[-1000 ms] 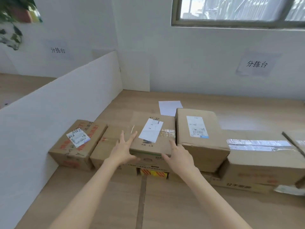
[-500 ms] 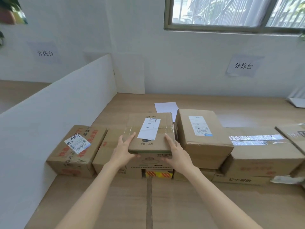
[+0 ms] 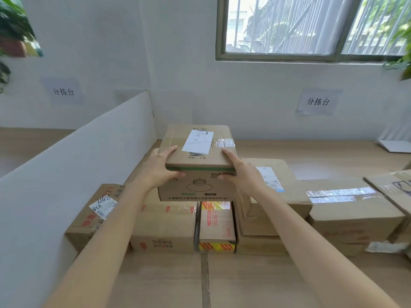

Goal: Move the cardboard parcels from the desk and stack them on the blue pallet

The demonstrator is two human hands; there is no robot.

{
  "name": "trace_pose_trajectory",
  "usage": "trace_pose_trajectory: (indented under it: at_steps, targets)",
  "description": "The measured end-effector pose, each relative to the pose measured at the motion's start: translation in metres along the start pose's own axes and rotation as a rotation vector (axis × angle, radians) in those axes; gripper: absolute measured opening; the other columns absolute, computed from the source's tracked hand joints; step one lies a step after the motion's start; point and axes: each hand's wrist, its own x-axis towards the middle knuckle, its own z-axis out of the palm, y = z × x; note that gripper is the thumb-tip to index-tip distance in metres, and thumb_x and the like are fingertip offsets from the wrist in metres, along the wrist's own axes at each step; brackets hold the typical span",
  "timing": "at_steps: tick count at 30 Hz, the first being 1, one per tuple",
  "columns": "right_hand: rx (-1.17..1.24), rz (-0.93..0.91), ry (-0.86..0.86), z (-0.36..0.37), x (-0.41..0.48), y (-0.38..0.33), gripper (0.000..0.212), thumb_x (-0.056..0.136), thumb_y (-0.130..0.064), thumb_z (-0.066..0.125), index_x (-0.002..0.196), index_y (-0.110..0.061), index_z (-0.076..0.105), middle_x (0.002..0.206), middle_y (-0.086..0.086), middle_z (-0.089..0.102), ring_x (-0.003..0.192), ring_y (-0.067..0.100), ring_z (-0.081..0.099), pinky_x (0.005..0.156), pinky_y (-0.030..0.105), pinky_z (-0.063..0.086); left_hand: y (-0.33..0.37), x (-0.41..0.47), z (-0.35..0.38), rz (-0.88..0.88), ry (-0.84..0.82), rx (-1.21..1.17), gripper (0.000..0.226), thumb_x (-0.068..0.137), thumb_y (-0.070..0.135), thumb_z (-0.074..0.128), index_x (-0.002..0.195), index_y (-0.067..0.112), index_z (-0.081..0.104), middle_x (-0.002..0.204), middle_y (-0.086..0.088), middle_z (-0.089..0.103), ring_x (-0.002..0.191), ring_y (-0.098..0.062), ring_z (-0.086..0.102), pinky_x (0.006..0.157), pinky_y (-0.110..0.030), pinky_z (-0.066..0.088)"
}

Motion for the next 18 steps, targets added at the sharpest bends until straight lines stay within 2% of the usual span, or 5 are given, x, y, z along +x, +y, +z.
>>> trace_pose_trajectory:
  at_steps: [3,7,12,18]
  targets:
    - [-0.018,0.010,0.011,-0.031,0.003,0.004,0.077,0.087,-0.044,0.065,0.149,-0.040,0.020,0.132,0.007,0.054,0.114,0.030,0.053,0.090,0.042,0.047,0.022,0.009,-0.010,0.047,0.007,0.000,0.092,0.067,0.052,0.078,0.145,0.045,0.029,0.137,-0.002,0.041,0.123,-0.022,0.044,0.093,-0.036,0.038]
    - [-0.026,0.054,0.034,-0.068,-0.004,0.026,0.076,0.087,-0.043,0.065,0.149,-0.041,0.020,0.132,0.007,0.054,0.116,0.031,0.050,0.094,0.044,0.045,0.066,0.018,-0.005,0.129,-0.010,-0.003,0.090,0.072,0.047,0.077,0.147,0.038,0.030,0.135,-0.005,0.043,0.121,-0.024,0.045,0.092,-0.038,0.041]
    - [-0.018,0.128,0.100,-0.112,-0.026,0.071,0.077,0.086,-0.040,0.067,0.149,-0.039,0.023,0.133,0.007,0.054,0.118,0.031,0.049,0.097,0.045,0.043,0.132,0.028,0.020,0.241,-0.031,-0.017,0.090,0.073,0.046,0.077,0.148,0.033,0.030,0.133,-0.005,0.043,0.119,-0.022,0.045,0.093,-0.038,0.042]
    - [-0.086,0.288,0.185,-0.177,-0.076,0.149,0.075,0.088,-0.041,0.065,0.149,-0.041,0.021,0.131,0.007,0.055,0.116,0.029,0.051,0.089,0.040,0.046,0.239,0.037,0.076,0.349,-0.123,-0.048,0.089,0.071,0.049,0.077,0.146,0.040,0.030,0.137,-0.005,0.041,0.124,-0.029,0.044,0.101,-0.046,0.043]
